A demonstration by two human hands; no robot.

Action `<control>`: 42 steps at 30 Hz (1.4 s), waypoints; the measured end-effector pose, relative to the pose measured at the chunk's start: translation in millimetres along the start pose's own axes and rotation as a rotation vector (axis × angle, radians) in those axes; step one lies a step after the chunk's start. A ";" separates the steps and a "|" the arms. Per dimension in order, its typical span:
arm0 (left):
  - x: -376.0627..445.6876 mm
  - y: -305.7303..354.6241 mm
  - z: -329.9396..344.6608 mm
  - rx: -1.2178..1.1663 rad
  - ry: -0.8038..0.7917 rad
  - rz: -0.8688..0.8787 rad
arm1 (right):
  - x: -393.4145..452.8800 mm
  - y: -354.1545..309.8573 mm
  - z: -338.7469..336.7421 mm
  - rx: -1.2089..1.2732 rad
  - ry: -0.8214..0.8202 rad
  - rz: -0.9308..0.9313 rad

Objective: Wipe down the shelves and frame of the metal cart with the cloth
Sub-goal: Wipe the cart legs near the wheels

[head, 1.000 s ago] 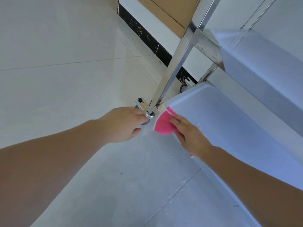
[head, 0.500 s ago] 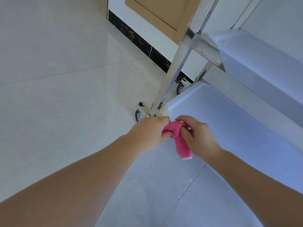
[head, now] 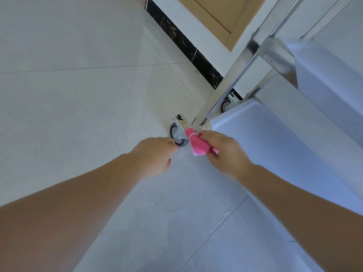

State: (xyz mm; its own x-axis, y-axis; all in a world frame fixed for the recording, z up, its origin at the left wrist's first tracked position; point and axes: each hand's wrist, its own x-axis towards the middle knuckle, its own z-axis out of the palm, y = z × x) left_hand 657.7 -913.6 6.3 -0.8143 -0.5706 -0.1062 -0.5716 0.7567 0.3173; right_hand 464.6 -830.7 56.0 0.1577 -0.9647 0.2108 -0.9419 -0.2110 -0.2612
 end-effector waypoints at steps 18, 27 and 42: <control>2.6 10.5 36.7 0.104 -0.149 0.238 | -1.4 35.3 28.2 -1.072 -0.603 -0.223; 16.5 52.5 68.5 0.049 -0.188 0.347 | -100.6 40.6 3.2 -0.966 -0.624 -0.102; 16.2 140.0 71.9 0.254 -0.346 0.554 | -236.4 45.9 -23.4 -0.989 -0.471 -0.049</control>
State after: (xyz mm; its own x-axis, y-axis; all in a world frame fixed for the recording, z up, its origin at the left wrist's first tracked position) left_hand 557.3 -793.9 -18.8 -0.9538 0.0233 -0.2994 -0.0342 0.9821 0.1854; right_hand 377.2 -608.7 16.3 0.1006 -0.9665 -0.2359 -0.7202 -0.2344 0.6530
